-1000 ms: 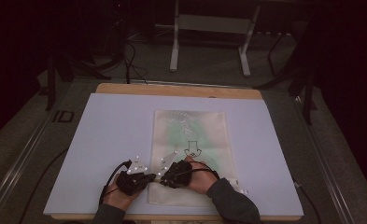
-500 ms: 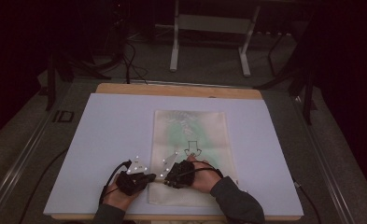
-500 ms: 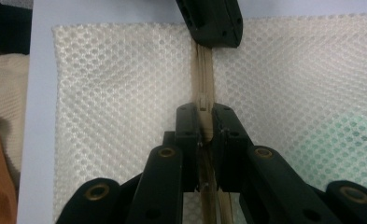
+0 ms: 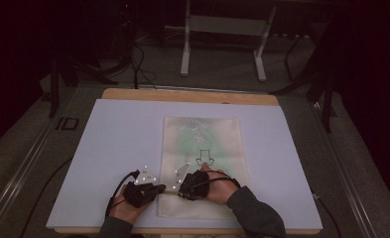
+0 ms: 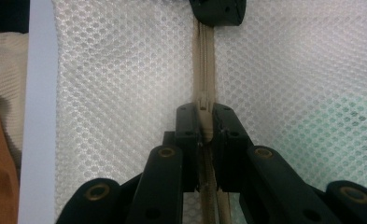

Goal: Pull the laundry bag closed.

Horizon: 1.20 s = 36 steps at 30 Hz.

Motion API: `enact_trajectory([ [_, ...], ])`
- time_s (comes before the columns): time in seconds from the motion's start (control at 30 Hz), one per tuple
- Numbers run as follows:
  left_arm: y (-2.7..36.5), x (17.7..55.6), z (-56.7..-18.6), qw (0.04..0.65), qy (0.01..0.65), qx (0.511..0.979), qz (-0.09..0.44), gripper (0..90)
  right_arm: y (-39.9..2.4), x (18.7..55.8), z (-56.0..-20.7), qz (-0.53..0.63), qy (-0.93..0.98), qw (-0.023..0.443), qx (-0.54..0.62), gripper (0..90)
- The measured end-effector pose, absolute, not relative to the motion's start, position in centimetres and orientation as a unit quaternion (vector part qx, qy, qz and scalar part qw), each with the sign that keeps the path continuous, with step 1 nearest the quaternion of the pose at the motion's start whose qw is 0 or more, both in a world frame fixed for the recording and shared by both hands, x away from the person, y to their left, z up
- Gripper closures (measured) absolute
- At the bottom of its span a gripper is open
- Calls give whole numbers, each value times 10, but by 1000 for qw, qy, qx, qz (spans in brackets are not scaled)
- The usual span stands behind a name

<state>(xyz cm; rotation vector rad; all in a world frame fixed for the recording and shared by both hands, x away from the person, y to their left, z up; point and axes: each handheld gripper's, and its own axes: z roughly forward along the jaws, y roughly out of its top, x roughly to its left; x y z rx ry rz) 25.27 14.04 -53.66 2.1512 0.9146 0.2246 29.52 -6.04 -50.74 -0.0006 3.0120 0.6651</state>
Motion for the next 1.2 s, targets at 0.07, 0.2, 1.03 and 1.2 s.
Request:
enact_trajectory([
  [0.07, 141, 253, -537, 387, 359, 845, 87, 894, -61, 295, -507, 214, 977, 29, 0, 824],
  [0.2, 141, 253, -537, 387, 359, 845, 87, 894, -62, 295, -507, 211, 977, 29, -1, 824],
  [1.03, 141, 253, -537, 386, 358, 846, 87, 894, -70, 295, -506, 204, 979, 27, -5, 823],
  [1.2, 141, 253, -537, 387, 358, 845, 86, 894, -74, 296, -505, 202, 979, 24, -3, 823],
])
